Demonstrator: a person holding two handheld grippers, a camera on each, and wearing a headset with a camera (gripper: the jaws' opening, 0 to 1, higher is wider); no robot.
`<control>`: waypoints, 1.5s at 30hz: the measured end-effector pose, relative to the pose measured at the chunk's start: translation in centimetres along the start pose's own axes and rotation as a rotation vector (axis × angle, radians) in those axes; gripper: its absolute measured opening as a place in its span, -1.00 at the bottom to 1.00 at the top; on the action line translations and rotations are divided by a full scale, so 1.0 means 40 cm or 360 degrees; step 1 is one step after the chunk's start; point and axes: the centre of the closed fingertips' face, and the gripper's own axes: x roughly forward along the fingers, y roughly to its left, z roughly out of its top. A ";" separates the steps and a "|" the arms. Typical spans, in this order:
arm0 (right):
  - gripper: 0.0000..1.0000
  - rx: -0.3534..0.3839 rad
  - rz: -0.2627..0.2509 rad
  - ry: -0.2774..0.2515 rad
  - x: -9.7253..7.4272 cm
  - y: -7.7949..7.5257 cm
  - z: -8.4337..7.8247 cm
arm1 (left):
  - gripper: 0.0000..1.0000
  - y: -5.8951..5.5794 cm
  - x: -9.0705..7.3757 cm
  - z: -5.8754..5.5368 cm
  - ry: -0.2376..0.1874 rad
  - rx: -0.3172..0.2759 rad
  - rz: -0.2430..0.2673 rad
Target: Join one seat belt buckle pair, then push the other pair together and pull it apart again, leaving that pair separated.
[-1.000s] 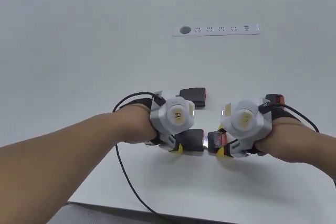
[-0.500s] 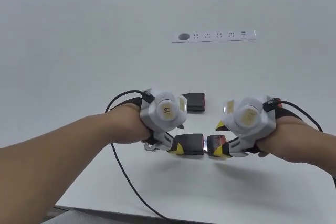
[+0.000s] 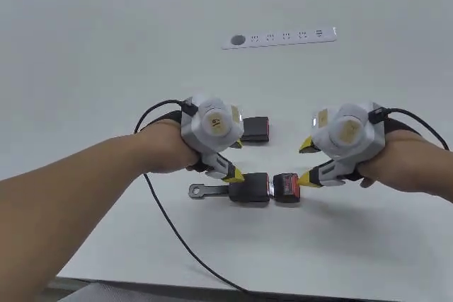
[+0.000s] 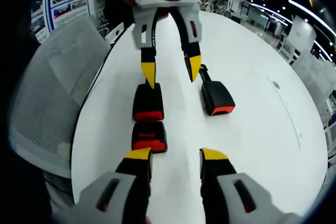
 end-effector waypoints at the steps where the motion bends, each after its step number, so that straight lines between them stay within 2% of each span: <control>1: -0.30 0.0008 -0.0006 0.0000 -0.004 -0.010 -0.006 | -0.19 0.011 0.002 0.003 -0.0003 0.0001 0.0004; 3: -0.29 0.0016 -0.0021 0.0012 -0.012 -0.036 -0.027 | -0.19 0.039 0.008 0.007 -0.0004 -0.0008 0.0013; 8: -0.28 0.0030 -0.0055 0.0030 -0.038 -0.081 -0.062 | -0.19 0.084 0.017 0.025 -0.0007 -0.0007 0.0034; 10: -0.27 0.0049 -0.0085 0.0031 -0.053 -0.114 -0.078 | -0.18 0.113 0.018 0.033 -0.0016 -0.0016 0.0055; 15: -0.25 0.0079 -0.0143 0.0051 -0.086 -0.172 -0.119 | -0.14 0.150 0.030 0.033 0.0004 0.0013 0.0063; 19: -0.22 0.0088 -0.0164 0.0097 -0.104 -0.200 -0.163 | -0.13 0.176 0.034 0.029 0.0004 0.0013 0.0066; 26: -0.21 0.0082 -0.0120 0.0167 -0.102 -0.217 -0.214 | -0.18 0.179 0.066 0.016 0.0019 0.0038 -0.0006; 31: -0.25 0.0121 -0.0043 0.0212 -0.091 -0.207 -0.255 | -0.26 0.171 0.087 -0.001 0.0046 0.0040 -0.0063; 38: -0.31 0.0101 -0.0001 0.0208 -0.084 -0.202 -0.256 | -0.33 0.167 0.086 -0.003 0.0013 0.0055 -0.0103; 45: -0.33 0.0039 0.0062 0.0240 -0.078 -0.202 -0.257 | -0.35 0.159 0.087 -0.003 0.0032 0.0109 -0.0111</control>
